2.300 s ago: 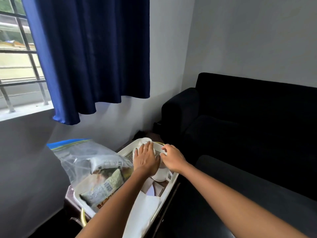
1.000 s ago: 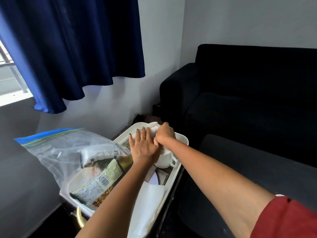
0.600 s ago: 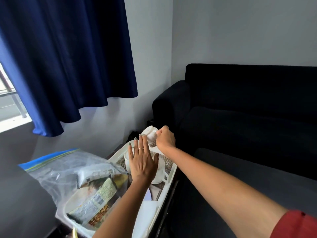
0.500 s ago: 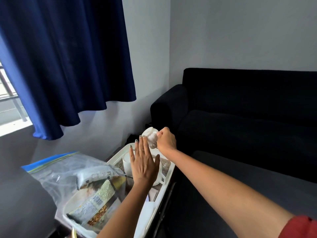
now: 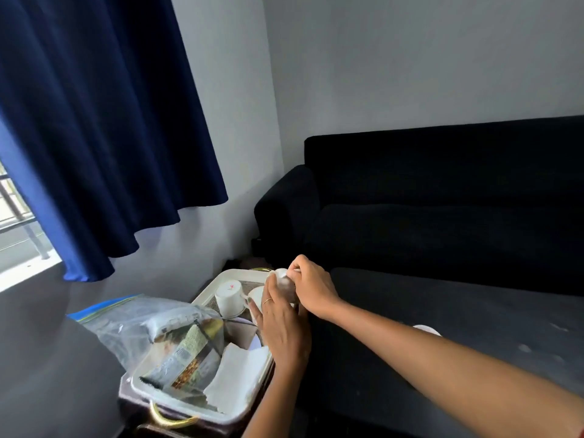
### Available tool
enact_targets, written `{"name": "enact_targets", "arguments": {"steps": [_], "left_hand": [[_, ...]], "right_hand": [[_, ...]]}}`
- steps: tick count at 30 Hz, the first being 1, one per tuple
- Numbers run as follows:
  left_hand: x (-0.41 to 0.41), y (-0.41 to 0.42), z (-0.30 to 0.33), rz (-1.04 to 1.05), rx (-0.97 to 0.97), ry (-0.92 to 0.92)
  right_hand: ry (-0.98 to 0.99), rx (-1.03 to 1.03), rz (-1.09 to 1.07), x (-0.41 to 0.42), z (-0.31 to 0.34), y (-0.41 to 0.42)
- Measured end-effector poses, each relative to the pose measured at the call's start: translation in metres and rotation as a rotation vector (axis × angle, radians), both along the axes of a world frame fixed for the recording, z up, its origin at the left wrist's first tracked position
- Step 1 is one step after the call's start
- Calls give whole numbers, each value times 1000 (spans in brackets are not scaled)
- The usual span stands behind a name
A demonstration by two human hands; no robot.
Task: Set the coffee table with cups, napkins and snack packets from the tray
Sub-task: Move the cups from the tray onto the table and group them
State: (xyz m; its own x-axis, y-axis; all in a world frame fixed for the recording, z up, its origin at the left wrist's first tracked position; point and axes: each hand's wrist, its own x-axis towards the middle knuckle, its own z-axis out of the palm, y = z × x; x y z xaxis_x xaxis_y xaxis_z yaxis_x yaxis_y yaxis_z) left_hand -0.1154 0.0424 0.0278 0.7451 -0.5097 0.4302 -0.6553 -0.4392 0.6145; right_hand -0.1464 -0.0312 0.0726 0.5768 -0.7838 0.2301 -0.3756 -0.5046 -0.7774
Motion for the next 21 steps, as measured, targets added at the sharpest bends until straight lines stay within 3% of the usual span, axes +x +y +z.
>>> {"name": "enact_targets", "arguments": {"steps": [5,16,21], "left_hand": [[-44,6,0,13,-182,169],[-100,0,7,-94,-192,197],[-122,-8,5,-145,-229,385]], "right_hand": [[-5,-47,-4,-37,-3,12],[-7,-146,-68,-101,-3,10],[43,-185,-38,-124,-2,3]]}}
